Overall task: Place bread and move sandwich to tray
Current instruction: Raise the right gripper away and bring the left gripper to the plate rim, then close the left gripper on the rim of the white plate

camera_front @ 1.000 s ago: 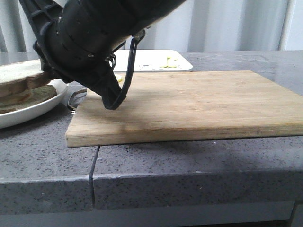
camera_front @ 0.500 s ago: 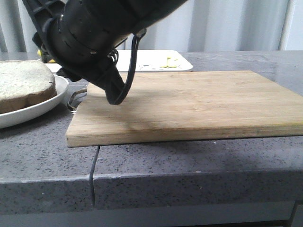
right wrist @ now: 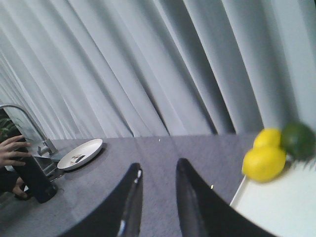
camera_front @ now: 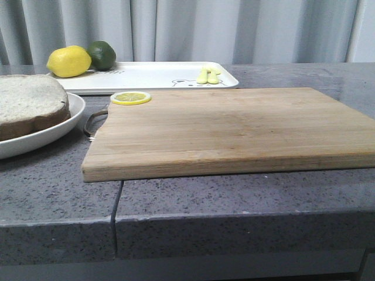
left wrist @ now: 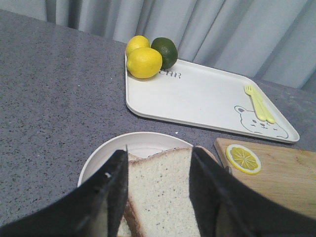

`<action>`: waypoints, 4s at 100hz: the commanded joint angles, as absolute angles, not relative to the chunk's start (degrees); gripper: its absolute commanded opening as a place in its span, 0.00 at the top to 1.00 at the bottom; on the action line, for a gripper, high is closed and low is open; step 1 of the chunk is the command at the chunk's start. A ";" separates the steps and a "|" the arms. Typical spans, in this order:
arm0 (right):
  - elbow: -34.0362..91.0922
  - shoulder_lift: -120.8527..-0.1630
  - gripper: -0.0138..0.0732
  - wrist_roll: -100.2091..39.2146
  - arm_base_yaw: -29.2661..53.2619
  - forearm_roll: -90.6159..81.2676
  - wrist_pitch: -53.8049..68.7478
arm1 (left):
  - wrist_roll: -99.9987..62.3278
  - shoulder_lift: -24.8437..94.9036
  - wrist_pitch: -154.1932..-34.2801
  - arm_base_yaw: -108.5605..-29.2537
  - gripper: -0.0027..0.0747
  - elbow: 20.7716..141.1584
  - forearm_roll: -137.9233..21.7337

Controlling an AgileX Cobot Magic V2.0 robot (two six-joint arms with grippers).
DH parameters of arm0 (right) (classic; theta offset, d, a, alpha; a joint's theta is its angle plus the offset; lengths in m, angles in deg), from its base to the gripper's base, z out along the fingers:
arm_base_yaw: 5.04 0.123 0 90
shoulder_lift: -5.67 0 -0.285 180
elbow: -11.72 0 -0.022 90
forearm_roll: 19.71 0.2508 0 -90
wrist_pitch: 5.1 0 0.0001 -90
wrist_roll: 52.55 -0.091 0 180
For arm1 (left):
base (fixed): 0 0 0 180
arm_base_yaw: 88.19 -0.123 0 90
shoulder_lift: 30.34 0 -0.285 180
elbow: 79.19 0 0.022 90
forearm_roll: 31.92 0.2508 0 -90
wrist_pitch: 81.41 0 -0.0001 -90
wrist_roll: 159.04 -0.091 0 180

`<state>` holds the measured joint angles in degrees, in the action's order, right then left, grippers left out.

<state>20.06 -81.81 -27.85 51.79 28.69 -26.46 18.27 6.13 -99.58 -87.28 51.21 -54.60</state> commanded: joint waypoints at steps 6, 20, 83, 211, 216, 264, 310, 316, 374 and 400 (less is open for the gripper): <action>21.16 -71.84 0.61 -6.01 51.26 28.24 -26.97 | 18.72 6.69 -95.24 -87.40 0.61 53.28 -55.20; 27.72 -63.82 0.61 12.68 46.21 38.98 -27.98 | 18.72 6.69 -94.98 -87.40 0.61 53.28 -54.57; 58.28 -29.27 0.61 29.64 26.87 53.02 -25.71 | 20.96 6.69 -100.70 -89.43 0.61 53.28 -44.42; 59.48 -29.21 0.61 29.64 26.92 55.91 -25.47 | 24.40 34.10 -109.00 -101.34 0.61 60.67 -53.15; 59.48 -29.21 0.61 29.64 26.92 55.91 -25.47 | 24.04 34.63 -109.00 -101.34 0.61 61.12 -53.15; 59.48 -29.21 0.61 29.64 26.92 55.91 -25.52 | 16.92 39.27 -109.11 -101.34 0.61 62.27 -60.35; 59.48 -29.21 0.61 29.64 26.92 55.91 -25.52 | 9.90 44.16 -109.01 -101.34 0.61 62.27 -67.63; 59.48 -29.21 0.61 29.64 26.92 55.91 -25.52 | 9.45 44.94 -109.01 -101.34 0.61 62.27 -68.16; 59.48 -29.21 0.61 29.64 26.92 55.91 -25.52 | 9.45 46.09 -108.79 -101.34 0.61 62.27 -69.71; 59.48 -29.21 0.61 29.64 26.92 55.91 -25.52 | 9.45 46.09 -109.14 -101.34 0.76 62.27 -70.63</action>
<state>60.99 -29.27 29.14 27.20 57.40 -24.94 9.66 46.90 -110.84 -101.21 60.41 -68.58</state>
